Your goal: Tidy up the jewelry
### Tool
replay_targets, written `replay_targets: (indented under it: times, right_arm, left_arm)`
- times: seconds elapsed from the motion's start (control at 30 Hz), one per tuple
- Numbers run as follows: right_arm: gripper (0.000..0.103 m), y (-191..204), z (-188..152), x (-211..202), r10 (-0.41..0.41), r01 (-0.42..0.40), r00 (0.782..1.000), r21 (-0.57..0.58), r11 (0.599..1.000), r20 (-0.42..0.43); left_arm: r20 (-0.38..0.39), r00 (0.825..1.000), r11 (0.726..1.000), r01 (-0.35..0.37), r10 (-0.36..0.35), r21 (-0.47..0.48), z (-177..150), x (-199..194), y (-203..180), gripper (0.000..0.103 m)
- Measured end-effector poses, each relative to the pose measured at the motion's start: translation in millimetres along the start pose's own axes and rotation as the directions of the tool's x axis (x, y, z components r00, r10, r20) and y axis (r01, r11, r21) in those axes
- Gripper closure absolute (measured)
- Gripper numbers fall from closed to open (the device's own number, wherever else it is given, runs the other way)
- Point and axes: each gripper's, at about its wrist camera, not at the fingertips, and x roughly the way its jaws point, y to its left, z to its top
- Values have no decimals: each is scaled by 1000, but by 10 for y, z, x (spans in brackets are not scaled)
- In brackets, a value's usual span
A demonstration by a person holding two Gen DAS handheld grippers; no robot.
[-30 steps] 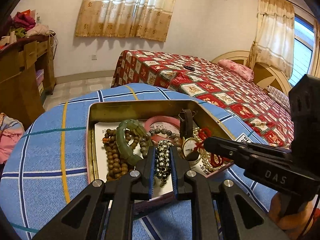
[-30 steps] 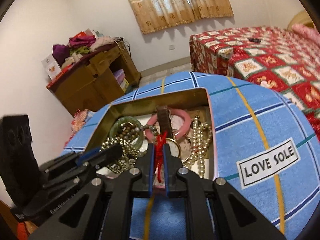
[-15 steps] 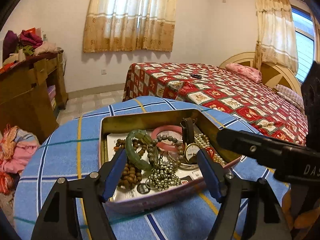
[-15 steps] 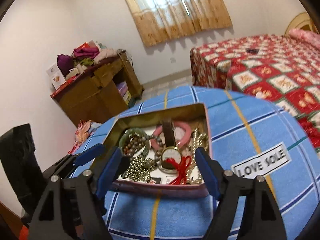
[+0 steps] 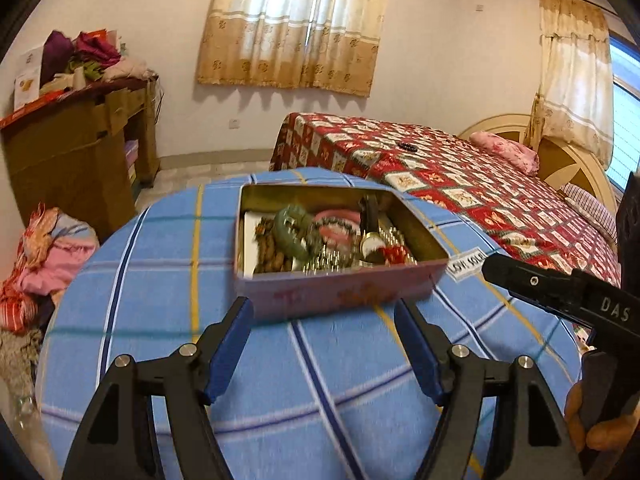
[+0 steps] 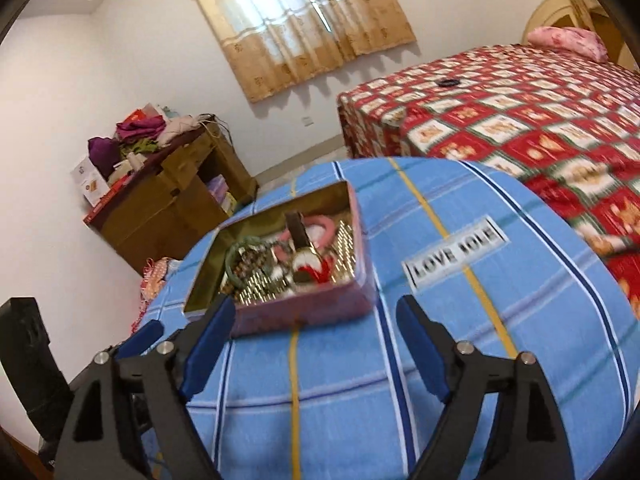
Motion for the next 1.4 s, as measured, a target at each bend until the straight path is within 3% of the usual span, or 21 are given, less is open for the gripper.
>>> replay_targets:
  times: [0.4,0.7,1.0,1.2,1.4]
  right_arm:
    - [17,-48,-261,-166,-36,37,998,26,999,-44]
    - [12,71,-403,-377,-54,55,997,12,998,-50]
    - [10,114,-518,-574,-70,70,996,-4,998,-52]
    - [8,143,-540,-717,-112,111,993,-29,993,-37]
    - [2,282,-475,-1008,-163,169,983,-63,984,79]
  left_arm:
    - [-65,994,995,-88,85,-39,-260,-234,59,30]
    - [-65,987,988,-151,148,-36,-358,-459,42,30]
    - [-90,984,986,-160,156,-45,-446,-595,-67,30]
    - [-68,978,980,-198,197,-10,-464,-730,-192,30]
    - [53,945,946,-324,323,24,-305,-1048,-344,30]
